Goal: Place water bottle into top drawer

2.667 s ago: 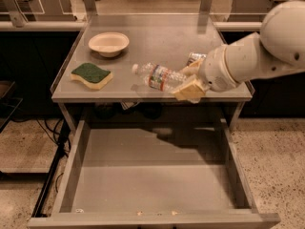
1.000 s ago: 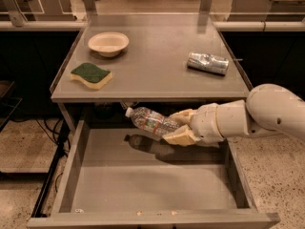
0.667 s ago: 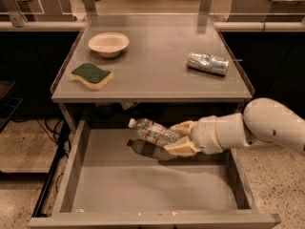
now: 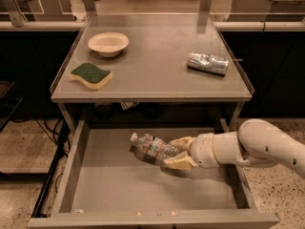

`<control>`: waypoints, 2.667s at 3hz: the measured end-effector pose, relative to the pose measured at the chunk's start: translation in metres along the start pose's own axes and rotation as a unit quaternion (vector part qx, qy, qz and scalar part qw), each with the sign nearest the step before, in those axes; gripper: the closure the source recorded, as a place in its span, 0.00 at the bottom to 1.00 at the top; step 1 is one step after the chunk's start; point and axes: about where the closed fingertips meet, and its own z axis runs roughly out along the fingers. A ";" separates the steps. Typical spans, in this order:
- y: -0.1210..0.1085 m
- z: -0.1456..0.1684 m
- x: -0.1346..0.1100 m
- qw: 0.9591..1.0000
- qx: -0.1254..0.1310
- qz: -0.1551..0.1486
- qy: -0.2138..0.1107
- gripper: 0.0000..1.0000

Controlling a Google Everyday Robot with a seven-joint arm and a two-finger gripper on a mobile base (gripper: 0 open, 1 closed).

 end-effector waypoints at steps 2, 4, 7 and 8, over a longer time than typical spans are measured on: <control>0.012 0.032 0.019 0.998 -0.009 -0.017 0.066 1.00; 0.012 0.040 0.024 0.995 -0.009 -0.025 0.096 0.86; 0.012 0.040 0.024 0.995 -0.009 -0.025 0.096 0.16; 0.012 0.040 0.024 0.995 -0.009 -0.025 0.096 0.00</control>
Offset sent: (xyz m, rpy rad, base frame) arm -0.0062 0.0256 -0.0504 -0.2596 0.0362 0.0563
